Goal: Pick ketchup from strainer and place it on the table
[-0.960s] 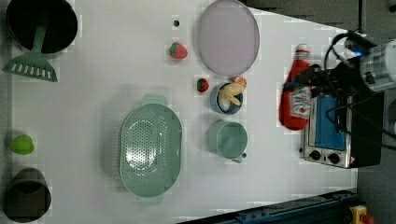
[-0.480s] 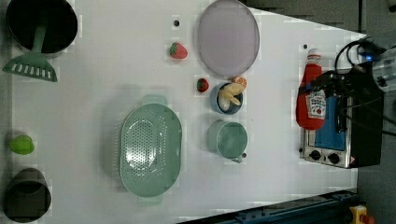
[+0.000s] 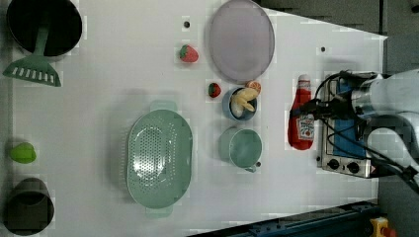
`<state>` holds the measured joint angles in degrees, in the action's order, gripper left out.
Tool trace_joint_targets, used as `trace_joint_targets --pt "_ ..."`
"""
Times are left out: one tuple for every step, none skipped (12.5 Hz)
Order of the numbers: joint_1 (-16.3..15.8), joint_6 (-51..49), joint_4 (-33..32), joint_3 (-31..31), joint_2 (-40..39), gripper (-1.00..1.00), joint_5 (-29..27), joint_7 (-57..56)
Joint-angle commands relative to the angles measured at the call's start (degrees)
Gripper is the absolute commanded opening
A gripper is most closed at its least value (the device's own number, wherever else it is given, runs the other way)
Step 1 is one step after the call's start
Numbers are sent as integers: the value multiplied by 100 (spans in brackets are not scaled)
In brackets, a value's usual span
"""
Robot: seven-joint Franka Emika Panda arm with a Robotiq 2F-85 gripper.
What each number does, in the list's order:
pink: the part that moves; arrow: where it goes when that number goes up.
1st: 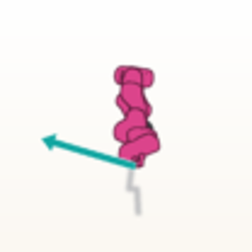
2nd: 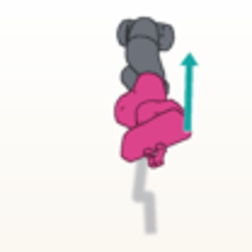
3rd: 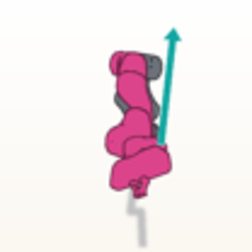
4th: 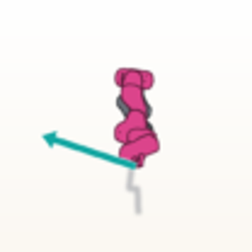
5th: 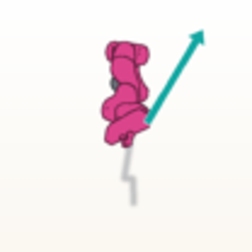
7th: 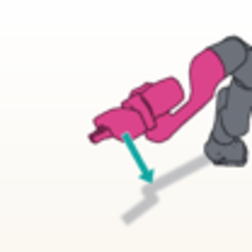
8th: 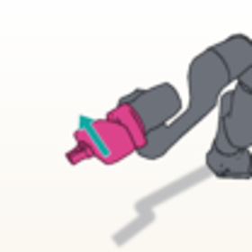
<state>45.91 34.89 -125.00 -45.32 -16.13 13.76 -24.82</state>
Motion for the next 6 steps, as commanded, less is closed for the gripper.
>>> trace_joint_targets --pt "87 921 -422 172 -126 20 -55 -197" --pt "85 1137 -524 180 -211 38 -54 -196" --pt "81 1248 -580 182 -305 60 -44 -173" --pt "80 1262 -593 177 -376 82 1 -159" --pt "86 1257 -561 179 -368 100 43 -159" --pt "89 1227 -500 167 -288 100 43 -162"
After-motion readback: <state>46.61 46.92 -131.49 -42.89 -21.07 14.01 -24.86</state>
